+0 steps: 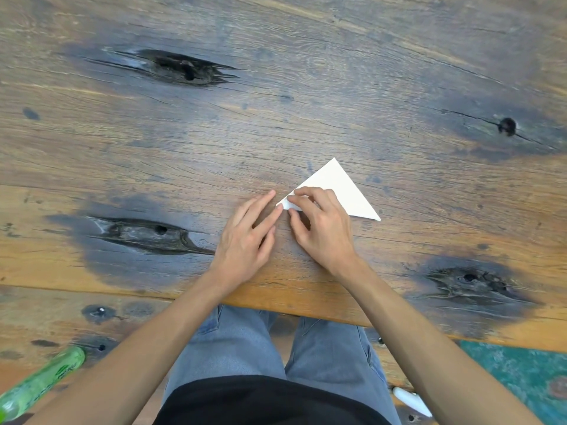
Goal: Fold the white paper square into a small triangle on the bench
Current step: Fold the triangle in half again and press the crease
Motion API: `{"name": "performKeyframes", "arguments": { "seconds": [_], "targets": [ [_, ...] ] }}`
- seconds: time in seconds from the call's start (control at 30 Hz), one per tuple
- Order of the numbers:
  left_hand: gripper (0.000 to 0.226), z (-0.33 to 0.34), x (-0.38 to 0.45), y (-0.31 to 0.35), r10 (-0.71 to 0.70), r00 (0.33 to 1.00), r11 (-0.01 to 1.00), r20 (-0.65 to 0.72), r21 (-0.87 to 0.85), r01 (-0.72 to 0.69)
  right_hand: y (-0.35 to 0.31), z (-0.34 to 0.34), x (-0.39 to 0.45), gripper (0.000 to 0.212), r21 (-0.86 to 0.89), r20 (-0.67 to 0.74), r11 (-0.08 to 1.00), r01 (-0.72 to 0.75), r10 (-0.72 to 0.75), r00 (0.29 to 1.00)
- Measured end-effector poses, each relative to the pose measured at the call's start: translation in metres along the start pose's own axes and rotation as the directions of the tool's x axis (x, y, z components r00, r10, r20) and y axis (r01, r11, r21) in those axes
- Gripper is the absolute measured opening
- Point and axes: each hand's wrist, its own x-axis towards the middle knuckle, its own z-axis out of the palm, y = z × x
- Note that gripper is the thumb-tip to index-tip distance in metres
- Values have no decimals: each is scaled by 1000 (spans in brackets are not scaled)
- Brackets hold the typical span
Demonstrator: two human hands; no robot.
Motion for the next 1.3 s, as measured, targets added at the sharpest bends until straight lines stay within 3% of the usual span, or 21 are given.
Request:
{"name": "performKeyframes", "arguments": {
  "seconds": [0.13,0.37,0.57,1.03,1.1,1.23,1.3],
  "targets": [
    [47,1,3,11,33,999,996,39,81,-36,4,-1,-1,42,-61,78,998,-12,17,997],
    [65,15,12,14,70,962,950,264,275,-145,18,2,-4,54,-106,219,994,-2,25,975],
    [67,20,8,6,85,961,923,263,343,-176,32,6,-11,61,-212,237,976,55,-3,972],
    [69,21,8,6,60,962,922,265,354,-155,92,-38,-54,61,-274,240,954,-119,187,953],
    [69,20,8,7,55,963,927,265,345,-148,99,-49,-62,61,-245,247,955,-166,227,942],
    [70,20,8,8,46,967,938,249,321,-127,97,-65,-53,60,-13,180,922,-386,382,906],
    [71,20,8,8,48,969,943,242,308,-124,80,-63,-32,61,28,137,934,-356,349,927]
  ]
}}
